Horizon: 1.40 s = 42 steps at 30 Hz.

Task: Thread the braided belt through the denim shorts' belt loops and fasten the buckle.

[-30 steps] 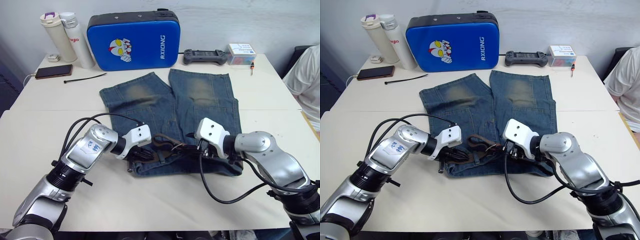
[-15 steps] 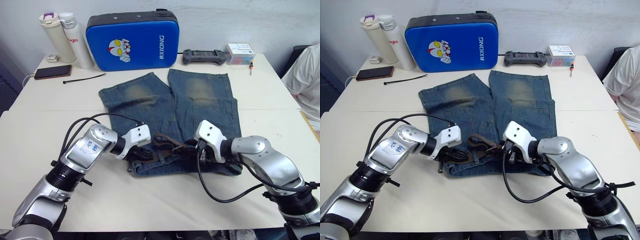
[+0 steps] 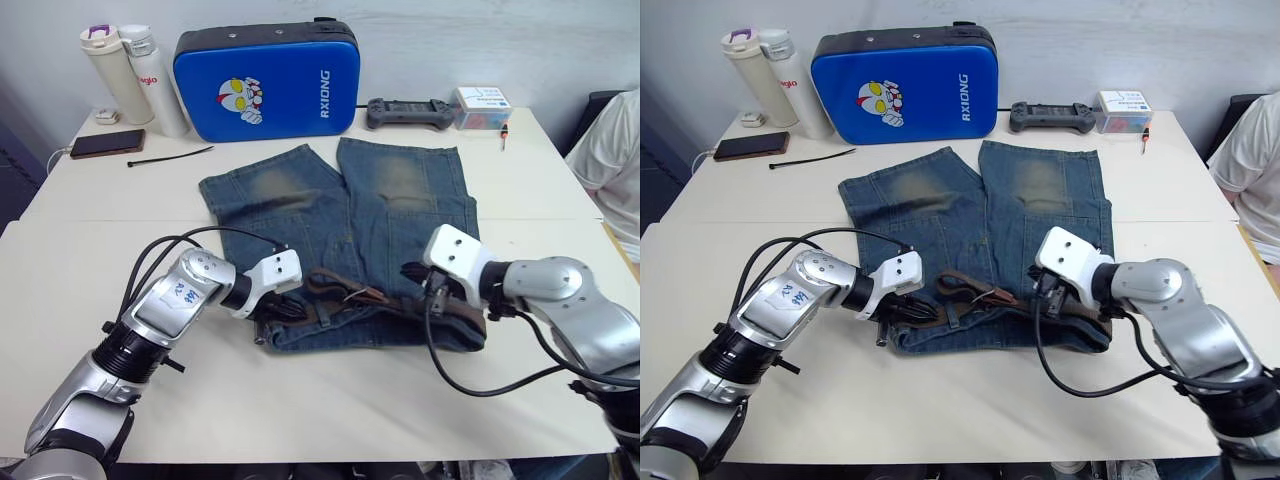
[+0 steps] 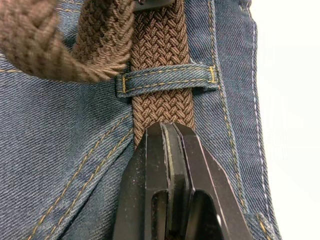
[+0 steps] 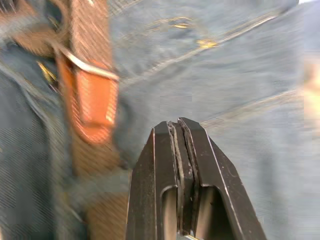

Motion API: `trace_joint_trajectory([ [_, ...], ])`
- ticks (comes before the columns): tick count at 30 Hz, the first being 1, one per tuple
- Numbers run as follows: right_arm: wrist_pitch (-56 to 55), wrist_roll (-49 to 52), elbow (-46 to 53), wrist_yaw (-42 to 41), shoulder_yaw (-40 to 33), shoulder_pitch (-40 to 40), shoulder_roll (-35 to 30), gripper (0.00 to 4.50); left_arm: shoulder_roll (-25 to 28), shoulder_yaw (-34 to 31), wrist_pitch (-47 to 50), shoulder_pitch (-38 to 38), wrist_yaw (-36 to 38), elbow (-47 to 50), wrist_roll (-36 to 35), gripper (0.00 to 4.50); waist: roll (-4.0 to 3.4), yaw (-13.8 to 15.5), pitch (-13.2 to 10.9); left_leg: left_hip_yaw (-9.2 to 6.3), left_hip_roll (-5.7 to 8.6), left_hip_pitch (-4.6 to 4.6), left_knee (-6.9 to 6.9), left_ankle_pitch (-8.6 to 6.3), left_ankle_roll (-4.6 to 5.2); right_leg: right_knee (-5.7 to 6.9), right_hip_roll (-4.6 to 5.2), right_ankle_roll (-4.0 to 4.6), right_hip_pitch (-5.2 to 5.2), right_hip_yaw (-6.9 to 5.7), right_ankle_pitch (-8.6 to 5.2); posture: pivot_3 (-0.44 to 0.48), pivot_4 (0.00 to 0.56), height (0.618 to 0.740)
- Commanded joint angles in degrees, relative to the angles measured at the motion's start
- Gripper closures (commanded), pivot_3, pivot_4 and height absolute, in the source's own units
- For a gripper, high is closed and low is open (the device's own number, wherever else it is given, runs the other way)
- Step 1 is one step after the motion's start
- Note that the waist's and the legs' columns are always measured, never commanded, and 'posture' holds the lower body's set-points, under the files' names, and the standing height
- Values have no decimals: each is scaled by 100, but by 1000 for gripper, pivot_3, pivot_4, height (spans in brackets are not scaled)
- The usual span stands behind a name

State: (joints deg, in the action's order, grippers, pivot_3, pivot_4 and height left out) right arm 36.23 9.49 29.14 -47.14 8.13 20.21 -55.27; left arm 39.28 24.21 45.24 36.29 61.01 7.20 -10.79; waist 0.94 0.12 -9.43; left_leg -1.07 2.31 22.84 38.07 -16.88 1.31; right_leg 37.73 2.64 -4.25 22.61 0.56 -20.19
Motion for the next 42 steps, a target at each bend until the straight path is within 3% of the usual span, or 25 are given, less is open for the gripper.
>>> trace_joint_trajectory([
  [1,-198,44,270,-6,-401,-140,0,4481,-8,203,-43,3,-19,-233,231,4500,0,-1,0,0,0,-2,0,0,0,0,0,0,-2,0,0,0,150,740],
  [6,1218,1196,628,385,-676,-161,1127,4481,-102,276,-135,102,22,-359,265,4500,-1,0,1,-2,-1,-16,0,0,1,6,0,0,-15,1,0,0,150,740],
  [9,1665,1337,673,562,-549,-109,1402,3636,-86,261,-130,116,57,-348,278,4500,-1,41,0,-2,0,-15,0,0,1,4,2,0,-16,1,0,0,150,740],
  [14,1954,1259,570,895,-244,165,1632,1332,30,192,-105,74,65,-304,295,4500,-1,41,1,-2,0,-15,-2,-1,2,2,4,1,-12,1,-1,0,150,740],
  [32,2197,1414,-105,1030,-12,230,2031,1332,187,35,87,-132,-44,5,266,4500,-2,-29,0,-1,0,-15,-9,-4,6,5,3,4,-7,1,-2,0,150,740],
  [35,2211,1495,-164,1018,-40,210,2098,2106,189,33,92,-145,-68,21,266,4500,-2,-31,1,-1,0,-16,-9,-4,6,5,3,4,-7,1,-2,0,150,740],
  [37,2348,1727,-113,969,-178,185,2181,2989,198,24,104,-165,-81,44,258,4500,-2,-33,1,-1,0,-16,-11,-4,7,5,3,4,-7,1,-2,0,150,740],
  [42,2446,2068,136,750,-408,173,1995,2989,219,6,123,-213,-97,86,251,4500,-2,-33,0,-1,0,-16,-12,-4,7,4,3,4,-7,0,-2,0,150,740],
])
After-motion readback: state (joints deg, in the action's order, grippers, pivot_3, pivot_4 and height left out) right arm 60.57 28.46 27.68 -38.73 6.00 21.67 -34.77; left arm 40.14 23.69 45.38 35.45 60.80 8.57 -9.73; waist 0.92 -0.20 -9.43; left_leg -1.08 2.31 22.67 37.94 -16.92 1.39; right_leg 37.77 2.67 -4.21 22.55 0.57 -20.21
